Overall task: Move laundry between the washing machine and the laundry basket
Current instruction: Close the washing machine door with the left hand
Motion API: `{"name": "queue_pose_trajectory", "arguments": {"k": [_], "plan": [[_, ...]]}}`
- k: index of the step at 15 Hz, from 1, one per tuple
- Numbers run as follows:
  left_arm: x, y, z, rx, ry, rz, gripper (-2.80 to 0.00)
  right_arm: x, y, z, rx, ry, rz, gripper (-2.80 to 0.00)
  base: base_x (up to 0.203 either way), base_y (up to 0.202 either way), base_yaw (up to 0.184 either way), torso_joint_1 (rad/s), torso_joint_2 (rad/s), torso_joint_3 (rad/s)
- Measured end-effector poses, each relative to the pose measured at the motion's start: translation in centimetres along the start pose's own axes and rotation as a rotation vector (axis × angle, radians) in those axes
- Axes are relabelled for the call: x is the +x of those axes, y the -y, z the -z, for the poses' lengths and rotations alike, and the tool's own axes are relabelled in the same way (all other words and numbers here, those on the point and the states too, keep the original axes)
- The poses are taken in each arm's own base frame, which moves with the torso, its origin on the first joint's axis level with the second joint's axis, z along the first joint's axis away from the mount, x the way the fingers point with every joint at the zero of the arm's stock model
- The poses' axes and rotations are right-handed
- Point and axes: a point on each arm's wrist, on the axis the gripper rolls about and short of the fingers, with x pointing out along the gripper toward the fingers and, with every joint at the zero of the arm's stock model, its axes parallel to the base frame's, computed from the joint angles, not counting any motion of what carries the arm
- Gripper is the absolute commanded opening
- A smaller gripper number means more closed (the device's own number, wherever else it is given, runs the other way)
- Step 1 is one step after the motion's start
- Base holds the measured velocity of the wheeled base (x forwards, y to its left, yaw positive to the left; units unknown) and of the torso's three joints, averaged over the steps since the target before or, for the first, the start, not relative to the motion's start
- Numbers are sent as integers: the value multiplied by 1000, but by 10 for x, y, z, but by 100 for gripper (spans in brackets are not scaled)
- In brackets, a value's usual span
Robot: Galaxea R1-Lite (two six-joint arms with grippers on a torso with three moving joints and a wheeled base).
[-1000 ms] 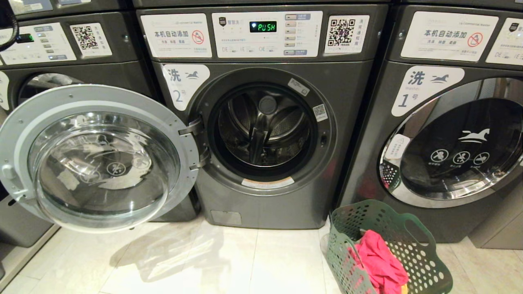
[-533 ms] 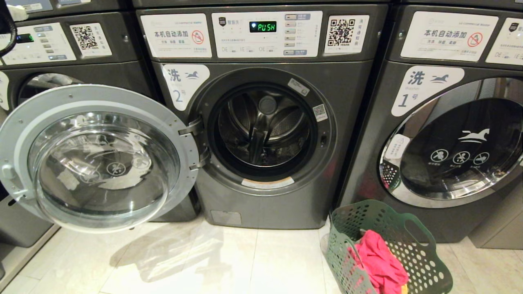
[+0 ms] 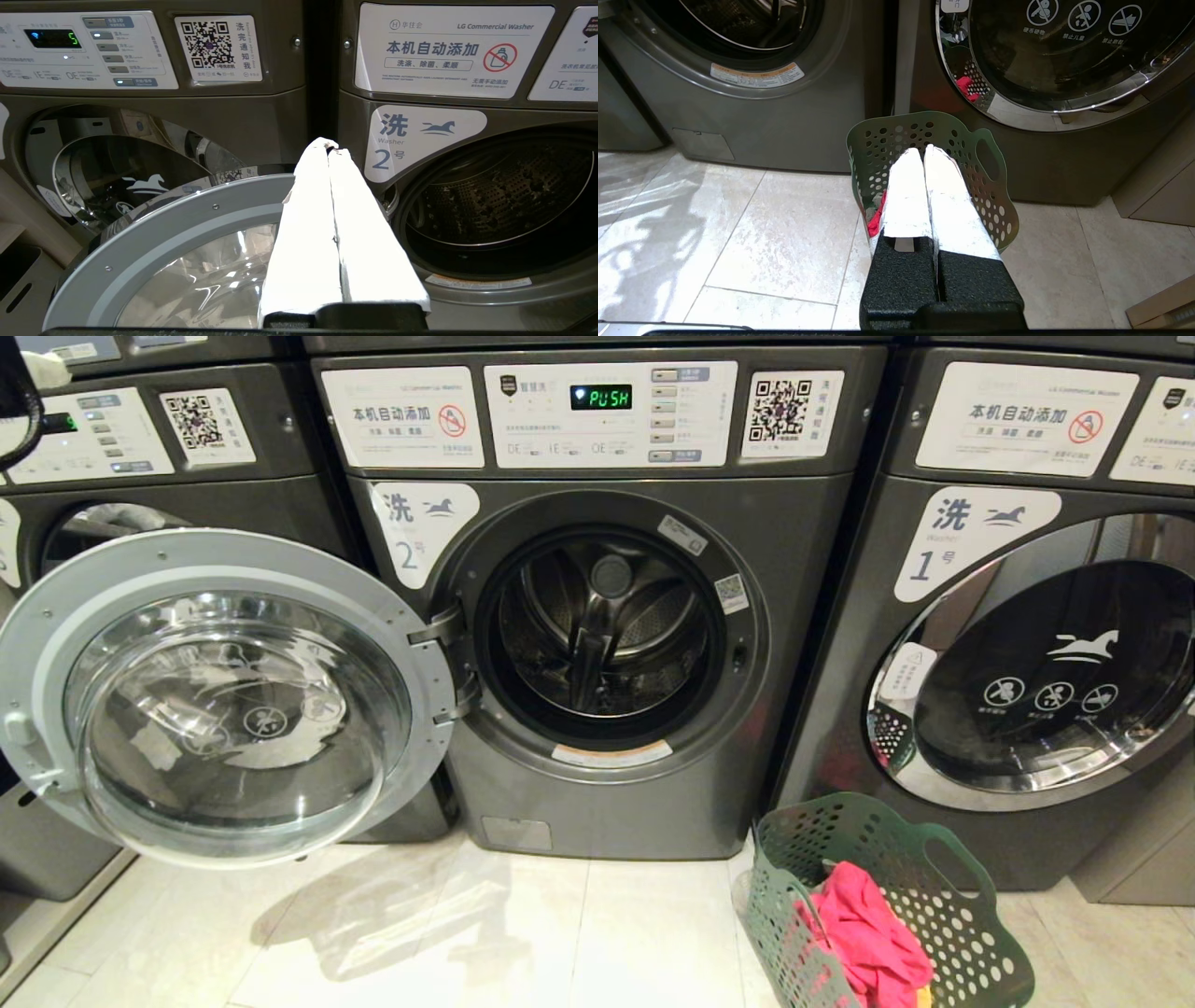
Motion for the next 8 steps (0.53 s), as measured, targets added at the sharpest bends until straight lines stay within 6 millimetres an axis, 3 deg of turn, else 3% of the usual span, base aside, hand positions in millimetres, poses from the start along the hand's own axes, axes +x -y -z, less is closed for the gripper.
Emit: {"name": "queue_pose_trajectory", "arguments": {"k": [8], "plan": [[-3,3,4,-4,-16,9,-280,0,0,0,0,0,0,-280,12,0,0,-1,0,0]]}}
